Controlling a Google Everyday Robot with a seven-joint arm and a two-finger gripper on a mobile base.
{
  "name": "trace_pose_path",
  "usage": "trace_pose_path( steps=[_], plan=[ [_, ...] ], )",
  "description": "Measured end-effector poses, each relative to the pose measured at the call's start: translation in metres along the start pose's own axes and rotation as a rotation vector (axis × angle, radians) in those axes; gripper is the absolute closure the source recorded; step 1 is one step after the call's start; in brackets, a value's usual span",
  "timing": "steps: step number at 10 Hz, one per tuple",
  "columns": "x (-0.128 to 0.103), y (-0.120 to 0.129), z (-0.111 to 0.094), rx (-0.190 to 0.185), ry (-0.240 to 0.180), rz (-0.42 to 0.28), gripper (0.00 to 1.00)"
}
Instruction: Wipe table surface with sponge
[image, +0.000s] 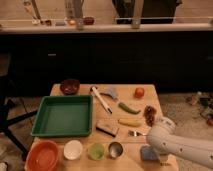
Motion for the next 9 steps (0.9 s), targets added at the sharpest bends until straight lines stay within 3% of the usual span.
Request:
trace_pose_path(
  steps=[5,9],
  plan=[
    [-0.043,0.013,-0.012,0.008,-0.059,-0.062,1.00],
    [-0.042,0.032,-0.012,0.003,-0.083,-0.106,1.00]
  ],
)
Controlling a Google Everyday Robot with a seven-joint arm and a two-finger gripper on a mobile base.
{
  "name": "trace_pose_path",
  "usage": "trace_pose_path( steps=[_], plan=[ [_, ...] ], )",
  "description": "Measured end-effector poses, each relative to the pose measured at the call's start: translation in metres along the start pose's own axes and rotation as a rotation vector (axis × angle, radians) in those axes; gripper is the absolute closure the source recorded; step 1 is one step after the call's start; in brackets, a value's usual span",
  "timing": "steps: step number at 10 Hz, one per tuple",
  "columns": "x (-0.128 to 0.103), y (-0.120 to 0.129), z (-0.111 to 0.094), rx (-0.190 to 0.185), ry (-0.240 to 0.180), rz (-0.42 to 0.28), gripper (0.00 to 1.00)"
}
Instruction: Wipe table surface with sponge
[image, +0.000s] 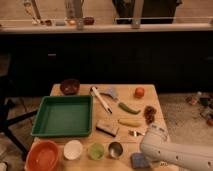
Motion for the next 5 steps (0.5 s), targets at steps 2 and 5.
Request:
trace_pose_path(
  steps=[2,5],
  plan=[
    [0.022,-0.001,0.004,-0.003,0.013,0.031,1.00],
    [0.055,-0.018,0.012,-0.004,0.060,0.102,1.00]
  ],
)
